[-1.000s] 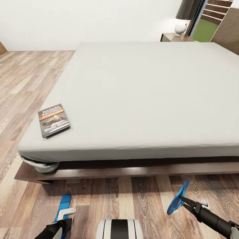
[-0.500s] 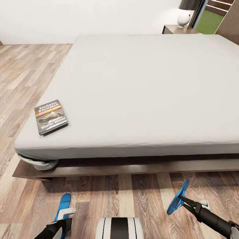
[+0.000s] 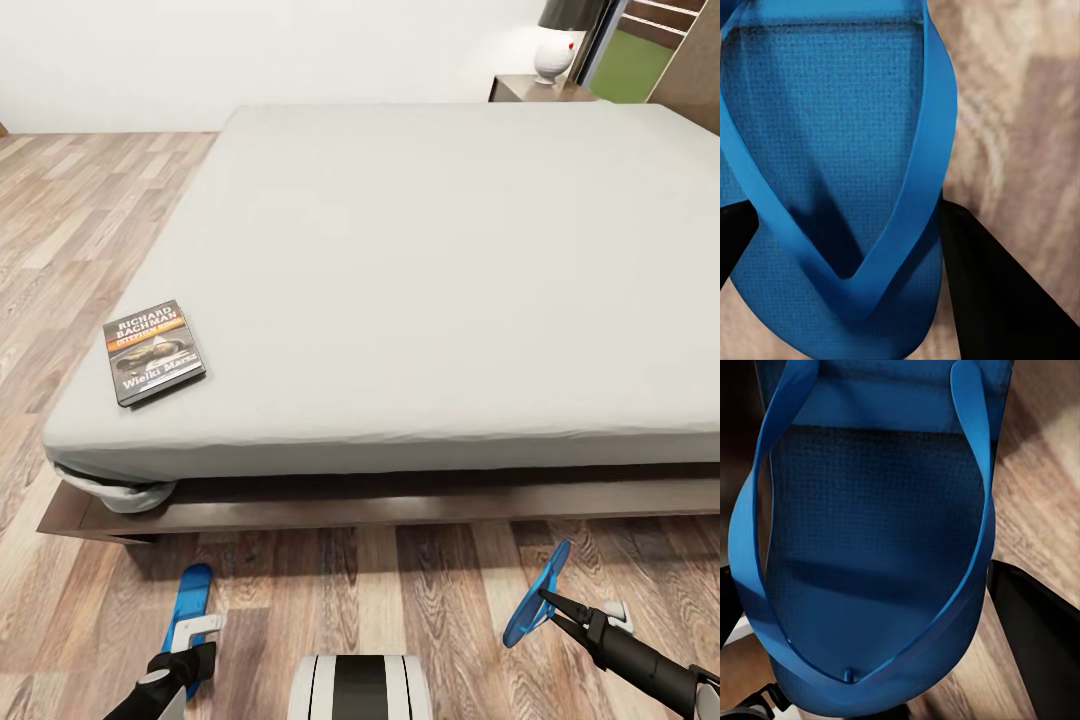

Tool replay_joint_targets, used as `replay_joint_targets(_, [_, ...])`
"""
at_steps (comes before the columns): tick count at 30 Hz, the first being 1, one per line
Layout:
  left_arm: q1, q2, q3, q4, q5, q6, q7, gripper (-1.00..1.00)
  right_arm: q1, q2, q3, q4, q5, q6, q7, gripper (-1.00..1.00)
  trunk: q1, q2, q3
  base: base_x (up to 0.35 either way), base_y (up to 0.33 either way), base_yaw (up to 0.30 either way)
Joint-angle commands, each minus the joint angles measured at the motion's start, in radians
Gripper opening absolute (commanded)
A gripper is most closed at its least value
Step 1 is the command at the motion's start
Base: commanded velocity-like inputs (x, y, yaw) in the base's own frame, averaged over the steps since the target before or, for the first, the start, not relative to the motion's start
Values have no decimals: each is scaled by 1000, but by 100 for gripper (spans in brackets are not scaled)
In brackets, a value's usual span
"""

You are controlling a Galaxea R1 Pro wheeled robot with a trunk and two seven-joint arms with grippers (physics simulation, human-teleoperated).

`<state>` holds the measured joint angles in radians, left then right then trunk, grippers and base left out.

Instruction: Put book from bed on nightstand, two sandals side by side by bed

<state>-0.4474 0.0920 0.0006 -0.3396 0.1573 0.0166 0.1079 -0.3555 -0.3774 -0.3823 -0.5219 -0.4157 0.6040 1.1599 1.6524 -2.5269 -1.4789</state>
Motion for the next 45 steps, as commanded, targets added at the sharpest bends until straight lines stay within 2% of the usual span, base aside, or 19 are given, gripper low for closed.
replay_joint_targets(1, [0,0,0,-1,7,2,-1,-100,0,0,-1,0,-4,8,1,-100,0,0,-1,0,0,0])
replay_joint_targets(4, [0,0,1,-1,7,3,-1,-100,0,0,-1,0,-4,8,1,-100,0,0,-1,0,0,0])
replay_joint_targets(11, [0,0,1,-1,7,5,1,-100,0,1,-1,0,-4,8,1,-100,3,-2,-28,0,0,0])
replay_joint_targets(16, [0,0,1,-1,7,5,1,-100,0,1,-1,0,-4,8,1,-100,3,-2,-28,0,0,0])
replay_joint_targets(20, [0,0,1,-1,7,5,1,-100,0,0,-1,0,-4,8,1,-100,5,-3,-43,0,0,0])
replay_joint_targets(27, [0,0,1,-1,7,4,1,-100,0,1,-1,0,-4,7,1,-100,5,-3,-43,0,0,0])
replay_joint_targets(31, [0,0,1,-1,7,4,1,-100,0,0,-1,0,-4,7,1,-100,7,-4,-59,0,0,0])
replay_joint_targets(45, [0,0,0,-1,7,4,1,-100,0,0,0,0,-4,7,1,-100,7,-4,-66,0,0,0])
